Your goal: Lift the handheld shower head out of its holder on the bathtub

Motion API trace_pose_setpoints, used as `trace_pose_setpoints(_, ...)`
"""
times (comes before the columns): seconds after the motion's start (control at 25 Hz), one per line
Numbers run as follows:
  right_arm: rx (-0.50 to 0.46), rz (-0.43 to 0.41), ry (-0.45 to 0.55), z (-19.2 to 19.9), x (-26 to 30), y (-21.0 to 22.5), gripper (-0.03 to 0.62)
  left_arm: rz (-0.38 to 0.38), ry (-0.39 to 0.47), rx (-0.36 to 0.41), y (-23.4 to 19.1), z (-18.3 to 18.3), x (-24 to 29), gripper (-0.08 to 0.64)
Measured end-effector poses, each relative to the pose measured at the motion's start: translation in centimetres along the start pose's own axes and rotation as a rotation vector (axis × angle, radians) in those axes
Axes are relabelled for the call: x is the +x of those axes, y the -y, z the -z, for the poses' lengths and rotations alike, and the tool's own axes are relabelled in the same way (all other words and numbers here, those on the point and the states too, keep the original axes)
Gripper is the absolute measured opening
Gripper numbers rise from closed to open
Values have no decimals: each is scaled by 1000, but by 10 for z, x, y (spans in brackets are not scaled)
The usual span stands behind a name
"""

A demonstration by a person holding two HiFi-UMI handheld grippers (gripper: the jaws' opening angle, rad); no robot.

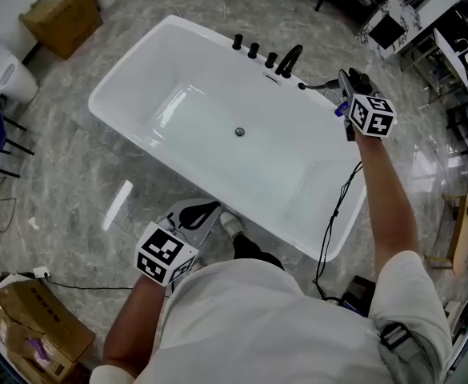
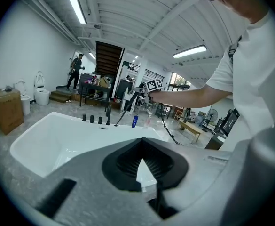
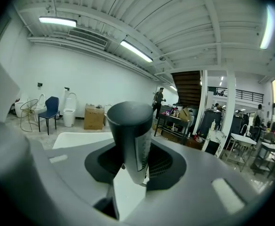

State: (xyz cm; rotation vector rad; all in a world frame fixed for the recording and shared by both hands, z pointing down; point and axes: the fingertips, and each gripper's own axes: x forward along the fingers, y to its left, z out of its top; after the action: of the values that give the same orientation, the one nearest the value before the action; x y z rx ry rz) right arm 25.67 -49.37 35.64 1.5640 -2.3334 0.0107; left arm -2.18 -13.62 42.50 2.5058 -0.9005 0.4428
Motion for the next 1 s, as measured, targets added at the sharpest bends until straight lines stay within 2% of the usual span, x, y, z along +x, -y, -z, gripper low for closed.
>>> trace_pose_setpoints(1.0, -84, 18, 139, -76, -153, -98, 129, 64, 22, 50, 36, 39, -75, 6)
